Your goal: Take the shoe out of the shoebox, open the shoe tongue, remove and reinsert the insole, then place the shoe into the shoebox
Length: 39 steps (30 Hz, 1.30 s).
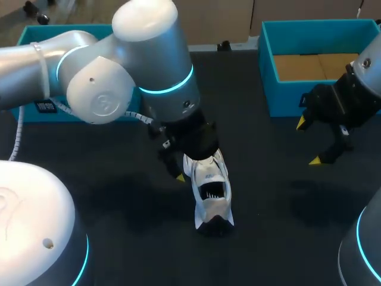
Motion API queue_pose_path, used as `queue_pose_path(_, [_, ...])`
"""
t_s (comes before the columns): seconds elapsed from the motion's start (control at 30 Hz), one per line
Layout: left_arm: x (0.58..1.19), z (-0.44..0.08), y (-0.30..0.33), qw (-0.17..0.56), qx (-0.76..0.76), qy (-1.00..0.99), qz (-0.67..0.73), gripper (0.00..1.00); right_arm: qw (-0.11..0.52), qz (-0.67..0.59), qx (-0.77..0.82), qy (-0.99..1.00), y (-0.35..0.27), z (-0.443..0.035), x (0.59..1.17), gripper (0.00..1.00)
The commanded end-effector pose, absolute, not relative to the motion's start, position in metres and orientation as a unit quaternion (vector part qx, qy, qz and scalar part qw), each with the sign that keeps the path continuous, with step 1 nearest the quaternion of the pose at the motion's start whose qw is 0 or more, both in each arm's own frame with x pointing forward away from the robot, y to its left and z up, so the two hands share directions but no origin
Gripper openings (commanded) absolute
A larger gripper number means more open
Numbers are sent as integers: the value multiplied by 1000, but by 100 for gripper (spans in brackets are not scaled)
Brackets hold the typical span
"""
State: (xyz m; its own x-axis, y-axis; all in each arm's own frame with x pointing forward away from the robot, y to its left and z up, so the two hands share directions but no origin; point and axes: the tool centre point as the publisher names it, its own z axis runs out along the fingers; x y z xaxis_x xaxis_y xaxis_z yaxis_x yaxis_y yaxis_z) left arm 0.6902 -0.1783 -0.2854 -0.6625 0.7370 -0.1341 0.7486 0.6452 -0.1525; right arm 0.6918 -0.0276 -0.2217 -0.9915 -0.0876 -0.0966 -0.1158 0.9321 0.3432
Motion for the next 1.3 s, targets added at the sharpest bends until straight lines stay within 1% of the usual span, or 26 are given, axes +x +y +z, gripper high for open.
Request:
queue_pose_path(0.03, [675, -285, -193, 55, 307, 949, -38, 100, 39, 176, -52, 982, -27, -223, 693, 100])
queue_pose_path(0.3, [664, -287, -187, 95, 151, 983, -47, 100, 39, 176, -52, 982, -27, -223, 693, 100])
queue_pose_path(0.5, [650, -293, -181, 118, 80, 987, -70, 100, 39, 176, -52, 982, -27, -223, 693, 100])
queue_pose_path(0.7, [641, -298, -185, 113, 7, 990, -86, 100, 39, 176, -52, 982, -27, -223, 693, 100])
queue_pose_path(0.77, [636, -298, -188, 119, -8, 990, -82, 100, 39, 176, -52, 982, -27, -223, 693, 100])
queue_pose_path(0.97, [625, -304, -196, 100, -19, 991, -82, 100, 39, 176, -52, 982, -27, -223, 693, 100])
queue_pose_path(1.1, [624, -317, -203, 84, -8, 994, -67, 100, 39, 176, -52, 982, -27, -223, 693, 100])
queue_pose_path(1.3, [620, -341, -216, 79, -11, 995, -56, 100, 39, 176, -52, 982, -27, -223, 693, 100])
